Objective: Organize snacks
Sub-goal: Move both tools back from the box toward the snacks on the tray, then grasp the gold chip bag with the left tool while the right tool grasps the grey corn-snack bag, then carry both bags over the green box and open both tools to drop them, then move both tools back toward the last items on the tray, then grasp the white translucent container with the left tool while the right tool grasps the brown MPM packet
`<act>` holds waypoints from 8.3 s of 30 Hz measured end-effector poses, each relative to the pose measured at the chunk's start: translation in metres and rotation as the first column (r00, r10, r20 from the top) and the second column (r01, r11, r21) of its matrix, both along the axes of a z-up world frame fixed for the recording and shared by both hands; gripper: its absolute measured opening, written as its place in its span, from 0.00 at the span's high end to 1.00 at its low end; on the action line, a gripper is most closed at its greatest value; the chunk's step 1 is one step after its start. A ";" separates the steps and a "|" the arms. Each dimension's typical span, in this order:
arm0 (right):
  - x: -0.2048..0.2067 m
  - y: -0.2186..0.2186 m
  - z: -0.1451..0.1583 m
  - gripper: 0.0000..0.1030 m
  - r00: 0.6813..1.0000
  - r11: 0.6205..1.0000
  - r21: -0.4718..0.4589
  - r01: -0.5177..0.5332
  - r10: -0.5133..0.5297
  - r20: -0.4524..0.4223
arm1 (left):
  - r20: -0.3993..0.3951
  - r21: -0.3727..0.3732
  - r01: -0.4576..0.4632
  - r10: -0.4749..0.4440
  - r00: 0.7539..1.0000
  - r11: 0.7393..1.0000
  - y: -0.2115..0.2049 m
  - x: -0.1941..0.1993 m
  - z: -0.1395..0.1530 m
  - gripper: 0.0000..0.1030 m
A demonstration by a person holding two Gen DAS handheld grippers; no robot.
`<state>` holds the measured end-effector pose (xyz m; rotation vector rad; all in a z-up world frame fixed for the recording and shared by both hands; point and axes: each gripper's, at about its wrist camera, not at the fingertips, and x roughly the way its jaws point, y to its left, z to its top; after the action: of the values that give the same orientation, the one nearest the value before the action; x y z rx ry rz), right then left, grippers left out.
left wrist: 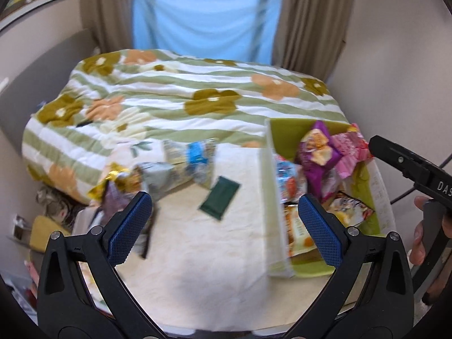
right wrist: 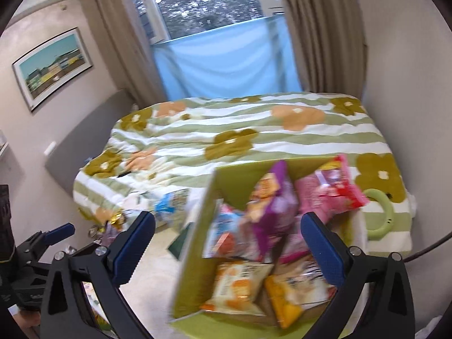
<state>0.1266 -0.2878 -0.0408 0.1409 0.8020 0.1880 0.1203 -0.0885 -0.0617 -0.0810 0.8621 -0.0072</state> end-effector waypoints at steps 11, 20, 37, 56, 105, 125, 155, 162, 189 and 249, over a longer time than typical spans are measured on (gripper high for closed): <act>0.002 0.123 -0.024 0.00 0.997 0.997 0.048 -0.053 0.056 -0.049 | -0.023 -0.021 -0.074 0.073 0.997 0.997 0.148 -0.016 -0.001 0.01; 0.020 0.200 -0.063 0.00 0.990 0.995 0.095 0.042 -0.028 -0.136 | -0.110 -0.035 -0.017 0.013 0.994 0.999 0.248 0.021 -0.032 0.01; 0.071 0.250 -0.141 0.00 0.946 0.980 0.109 0.164 -0.125 -0.300 | -0.301 -0.073 0.108 -0.125 0.945 0.991 0.291 0.125 -0.150 0.01; 0.121 0.250 -0.196 0.00 0.902 0.970 0.174 0.173 -0.085 -0.422 | -0.431 -0.080 0.119 -0.142 0.891 0.990 0.263 0.158 -0.212 0.29; 0.117 0.256 -0.176 0.54 0.918 0.972 0.197 0.131 -0.044 -0.395 | -0.278 -0.138 0.089 -0.125 0.953 0.986 0.267 0.146 -0.142 0.66; 0.040 0.191 -0.087 0.54 0.951 0.947 0.186 0.261 -0.219 -0.220 | -0.144 -0.160 0.267 -0.290 0.946 0.950 0.183 0.125 -0.071 0.65; -0.051 -0.108 -0.030 0.54 0.938 0.938 0.126 0.322 -0.298 -0.177 | -0.156 -0.166 0.325 -0.350 0.924 0.931 -0.154 0.065 -0.068 0.58; -0.052 -0.119 -0.040 0.54 0.940 0.940 0.152 0.306 -0.274 -0.201 | -0.170 -0.144 0.284 -0.307 0.936 0.948 -0.140 0.052 -0.071 0.01; -0.031 -0.076 -0.063 0.00 0.960 0.976 0.051 0.211 -0.197 -0.197 | -0.174 -0.107 0.209 -0.225 0.959 0.972 -0.078 0.028 -0.062 0.01; 0.007 0.323 -0.203 0.00 0.847 0.808 -0.261 -0.529 0.480 -0.231 | -0.236 -0.057 -0.090 0.075 0.969 0.994 0.294 -0.018 -0.153 0.01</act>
<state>0.1332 0.0349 -0.2438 -0.3773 1.0045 0.5579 0.1024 0.2059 -0.2152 -0.1839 1.0936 0.0523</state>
